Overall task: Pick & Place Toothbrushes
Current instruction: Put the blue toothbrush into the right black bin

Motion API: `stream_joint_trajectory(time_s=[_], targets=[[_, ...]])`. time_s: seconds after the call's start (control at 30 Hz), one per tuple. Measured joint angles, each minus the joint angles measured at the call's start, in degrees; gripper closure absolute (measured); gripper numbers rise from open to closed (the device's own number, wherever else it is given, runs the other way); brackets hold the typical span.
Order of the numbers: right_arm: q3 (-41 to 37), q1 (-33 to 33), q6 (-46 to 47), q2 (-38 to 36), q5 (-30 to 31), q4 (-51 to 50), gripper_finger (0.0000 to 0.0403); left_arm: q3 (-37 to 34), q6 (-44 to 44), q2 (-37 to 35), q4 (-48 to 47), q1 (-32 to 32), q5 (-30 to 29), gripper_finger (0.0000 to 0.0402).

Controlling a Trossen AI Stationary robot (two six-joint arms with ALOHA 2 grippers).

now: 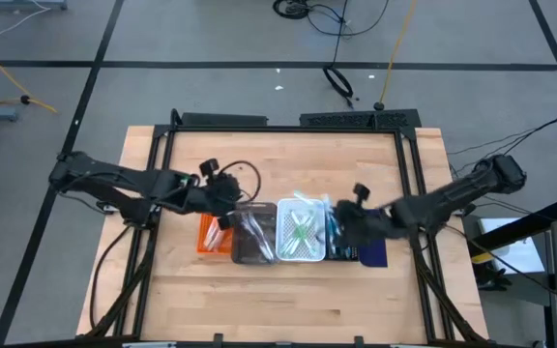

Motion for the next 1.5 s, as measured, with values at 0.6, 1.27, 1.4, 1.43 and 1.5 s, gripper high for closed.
stream_joint_trajectory(time_s=[0.6,1.27,1.4,1.43,1.5], targets=[[-9.51,18.66,37.11,8.35,24.71,12.84,0.0387,-7.47,-11.9,-2.75,0.4,-8.11,-6.34,0.0243],[-13.51,19.1,57.28,22.42,31.53,23.52,0.0387,-7.42,-11.37,-2.71,0.34,-10.98,-10.09,0.0243],[-13.51,19.1,57.36,24.16,26.09,23.95,0.038,-7.42,-11.1,-2.71,0.34,-10.98,-10.11,0.0243],[-13.51,19.1,56.91,24.17,24.8,23.94,0.0371,-7.42,-11.1,-2.71,0.34,-10.98,-10.11,0.0243],[-13.49,19.04,55.7,24.15,22.53,24.01,0.0343,-7.4,-11.11,-2.71,0.34,-10.96,-10.27,0.0243]])
